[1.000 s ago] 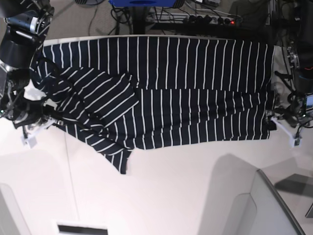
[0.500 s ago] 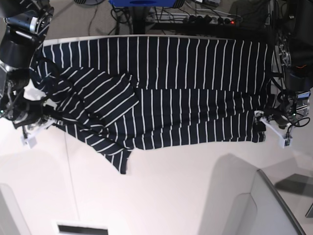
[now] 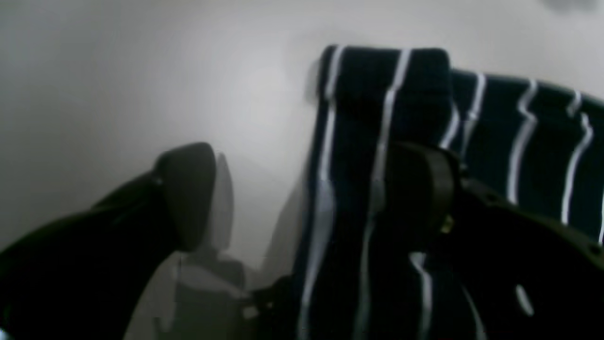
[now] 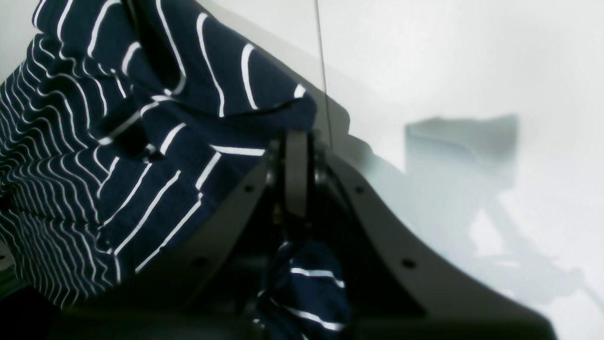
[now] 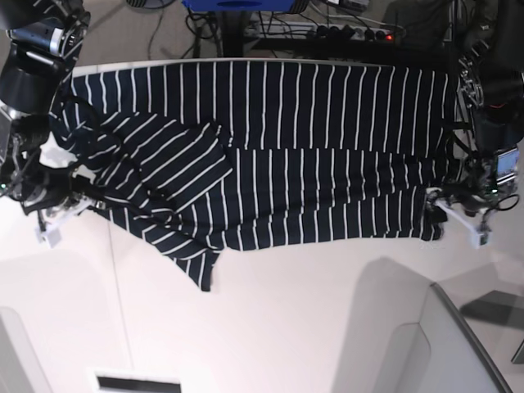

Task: Layout the t-shirt on the table in an organized manner, then fold the t-shirt properly
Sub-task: 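Regrasp the shirt's side edge with the left gripper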

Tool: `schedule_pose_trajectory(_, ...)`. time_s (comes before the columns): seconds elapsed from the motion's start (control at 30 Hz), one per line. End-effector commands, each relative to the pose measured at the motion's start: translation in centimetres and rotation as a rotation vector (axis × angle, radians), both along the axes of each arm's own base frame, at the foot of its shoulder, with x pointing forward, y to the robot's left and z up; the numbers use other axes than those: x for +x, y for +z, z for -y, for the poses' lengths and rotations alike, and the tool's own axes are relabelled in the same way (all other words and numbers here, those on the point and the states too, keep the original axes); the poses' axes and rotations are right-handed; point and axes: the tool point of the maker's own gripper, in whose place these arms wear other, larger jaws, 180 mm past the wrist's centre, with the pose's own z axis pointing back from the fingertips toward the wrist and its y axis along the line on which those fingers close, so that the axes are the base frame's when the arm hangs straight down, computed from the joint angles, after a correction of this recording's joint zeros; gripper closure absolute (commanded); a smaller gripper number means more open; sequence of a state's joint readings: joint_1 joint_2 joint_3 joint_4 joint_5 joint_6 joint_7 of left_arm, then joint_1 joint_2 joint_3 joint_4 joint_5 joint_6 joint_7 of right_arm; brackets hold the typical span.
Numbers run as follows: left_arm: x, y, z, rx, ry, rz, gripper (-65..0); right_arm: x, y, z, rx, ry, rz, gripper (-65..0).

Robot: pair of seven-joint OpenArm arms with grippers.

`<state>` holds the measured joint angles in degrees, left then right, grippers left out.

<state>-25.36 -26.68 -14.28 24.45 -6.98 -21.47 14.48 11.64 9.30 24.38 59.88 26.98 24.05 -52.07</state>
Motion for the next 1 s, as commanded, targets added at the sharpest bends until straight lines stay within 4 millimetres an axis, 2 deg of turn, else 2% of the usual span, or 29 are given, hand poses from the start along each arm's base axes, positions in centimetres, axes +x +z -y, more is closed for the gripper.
schedule_pose_trajectory(0.0, 1.7, 3.2, -2.3, 0.027, 0.01, 0.072, -55.5, 1.6, 1.6, 0.7, -0.007, -0.007, 0.062, -0.2)
schedule_pose_trajectory(0.17, 2.4, 4.4, -1.6, -0.007, -0.053, 0.098, -55.0, 1.7, 1.7, 0.7, -0.007, -0.007, 0.063, -0.2)
schedule_pose_trajectory(0.4, 2.9, 3.5, 0.5, -0.041, -0.069, 0.115, -55.3, 1.8, 1.7, 0.7, -0.009, -0.005, 0.064, -0.2)
schedule_pose_trajectory(0.53, 2.3, 2.6, 0.7, -0.061, -0.052, 0.093, -55.0, 1.7, 1.7, 0.7, -0.009, -0.005, 0.062, -0.2)
schedule_pose_trajectory(0.87, 0.1, 1.6, -1.9, -0.003, 0.017, 0.041, -55.0, 1.7, 1.7, 0.8, -0.01, -0.006, 0.062, -0.2)
schedule_pose_trajectory(0.97, -0.2, 1.3, -1.8, -0.001, 0.011, 0.027, -55.0, 1.7, 1.7, 0.8, -0.01, -0.006, 0.062, -0.2)
